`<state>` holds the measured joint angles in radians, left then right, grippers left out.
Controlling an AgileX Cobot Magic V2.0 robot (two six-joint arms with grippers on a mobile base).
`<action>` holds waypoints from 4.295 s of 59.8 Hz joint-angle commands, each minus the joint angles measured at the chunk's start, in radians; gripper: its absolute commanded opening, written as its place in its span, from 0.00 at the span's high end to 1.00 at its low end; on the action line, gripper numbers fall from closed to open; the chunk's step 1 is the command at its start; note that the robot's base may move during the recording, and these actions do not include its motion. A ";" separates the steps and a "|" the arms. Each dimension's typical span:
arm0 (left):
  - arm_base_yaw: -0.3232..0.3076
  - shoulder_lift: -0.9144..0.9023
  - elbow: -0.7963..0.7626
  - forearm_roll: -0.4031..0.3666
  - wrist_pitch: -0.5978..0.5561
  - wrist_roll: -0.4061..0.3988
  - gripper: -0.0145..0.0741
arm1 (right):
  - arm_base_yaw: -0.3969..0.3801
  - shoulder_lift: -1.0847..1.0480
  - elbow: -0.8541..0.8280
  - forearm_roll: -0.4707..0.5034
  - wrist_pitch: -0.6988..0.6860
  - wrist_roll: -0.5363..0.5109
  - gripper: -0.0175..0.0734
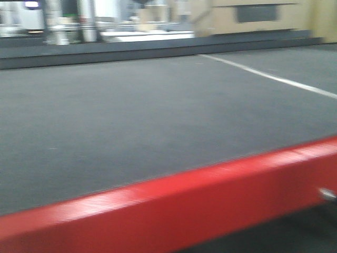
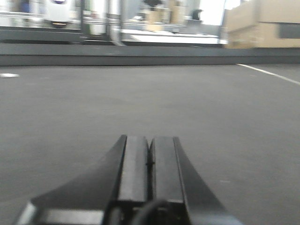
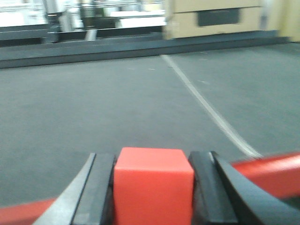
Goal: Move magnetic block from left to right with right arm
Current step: 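Drive the base away from the table carrying the red cube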
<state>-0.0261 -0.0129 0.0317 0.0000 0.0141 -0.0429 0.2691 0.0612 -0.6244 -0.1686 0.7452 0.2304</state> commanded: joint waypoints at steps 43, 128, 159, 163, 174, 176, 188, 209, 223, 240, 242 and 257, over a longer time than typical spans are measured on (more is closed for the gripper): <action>0.002 -0.015 0.009 0.000 -0.090 -0.004 0.97 | -0.004 0.016 -0.025 -0.008 -0.081 -0.008 0.70; 0.002 -0.015 0.009 0.000 -0.090 -0.004 0.97 | -0.004 0.016 -0.025 -0.008 -0.081 -0.008 0.70; 0.002 -0.015 0.009 0.000 -0.090 -0.004 0.97 | -0.004 0.016 -0.025 -0.008 -0.081 -0.008 0.70; 0.002 -0.015 0.009 0.000 -0.090 -0.004 0.97 | -0.004 0.016 -0.025 -0.008 -0.081 -0.008 0.70; 0.002 -0.015 0.009 0.000 -0.090 -0.004 0.97 | -0.004 0.016 -0.025 -0.008 -0.081 -0.008 0.70; 0.002 -0.015 0.009 0.000 -0.090 -0.004 0.97 | -0.004 0.016 -0.025 -0.008 -0.081 -0.008 0.70; 0.002 -0.015 0.009 0.000 -0.090 -0.004 0.97 | -0.004 0.016 -0.025 -0.008 -0.081 -0.008 0.70; 0.002 -0.015 0.009 0.000 -0.090 -0.004 0.97 | -0.004 0.016 -0.025 -0.008 -0.081 -0.008 0.70; 0.002 -0.015 0.009 0.000 -0.090 -0.004 0.97 | -0.004 0.016 -0.025 -0.008 -0.081 -0.008 0.70; 0.002 -0.015 0.009 0.000 -0.090 -0.004 0.97 | -0.004 0.016 -0.025 -0.008 -0.081 -0.008 0.70; 0.002 -0.015 0.009 0.000 -0.090 -0.004 0.97 | -0.004 0.016 -0.025 -0.008 -0.081 -0.008 0.70; 0.002 -0.015 0.009 0.000 -0.090 -0.004 0.97 | -0.004 0.016 -0.025 -0.008 -0.081 -0.008 0.70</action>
<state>-0.0261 -0.0129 0.0317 0.0000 0.0141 -0.0429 0.2691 0.0612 -0.6244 -0.1686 0.7520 0.2287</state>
